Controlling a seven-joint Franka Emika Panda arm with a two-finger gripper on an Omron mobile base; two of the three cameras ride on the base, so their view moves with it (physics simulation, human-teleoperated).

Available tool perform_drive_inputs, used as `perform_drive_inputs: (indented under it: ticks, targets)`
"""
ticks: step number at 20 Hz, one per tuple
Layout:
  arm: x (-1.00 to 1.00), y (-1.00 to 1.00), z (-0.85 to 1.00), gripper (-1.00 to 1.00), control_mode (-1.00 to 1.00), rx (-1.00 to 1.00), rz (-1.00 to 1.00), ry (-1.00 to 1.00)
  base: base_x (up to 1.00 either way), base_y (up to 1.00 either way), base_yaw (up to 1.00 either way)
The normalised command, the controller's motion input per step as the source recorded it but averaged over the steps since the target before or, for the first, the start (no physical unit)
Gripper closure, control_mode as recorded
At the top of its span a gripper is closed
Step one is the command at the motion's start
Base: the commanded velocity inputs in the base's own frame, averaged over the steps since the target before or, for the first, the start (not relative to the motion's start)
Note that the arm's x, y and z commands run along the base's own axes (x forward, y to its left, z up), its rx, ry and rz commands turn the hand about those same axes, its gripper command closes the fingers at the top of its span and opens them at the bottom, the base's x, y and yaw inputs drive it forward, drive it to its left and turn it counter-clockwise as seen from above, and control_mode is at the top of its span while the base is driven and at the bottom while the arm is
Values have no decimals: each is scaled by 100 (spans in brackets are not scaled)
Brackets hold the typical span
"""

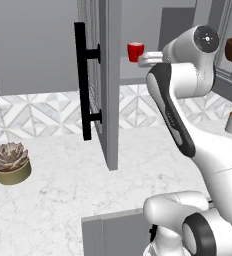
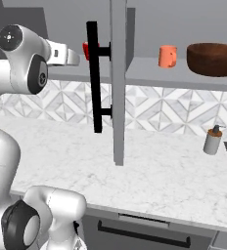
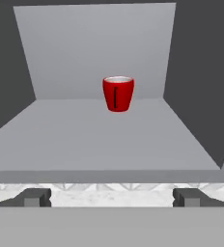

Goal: Gather all objects into one cabinet and sort the glasses and bowls to opposite sides.

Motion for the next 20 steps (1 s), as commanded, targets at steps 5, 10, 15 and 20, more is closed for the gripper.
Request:
perform_drive_inputs:
  ticks: [5, 10, 15, 20]
  targets:
    - [41, 0, 0, -100, -100, 0, 0, 0, 0, 0, 0]
    - [32, 0, -1, -100, -100, 0, 0, 0, 0, 0, 0]
    - [41, 0, 0, -100, -100, 0, 0, 0, 0, 0, 0]
    - [31, 0, 0, -100, -100, 0, 0, 0, 0, 0, 0]
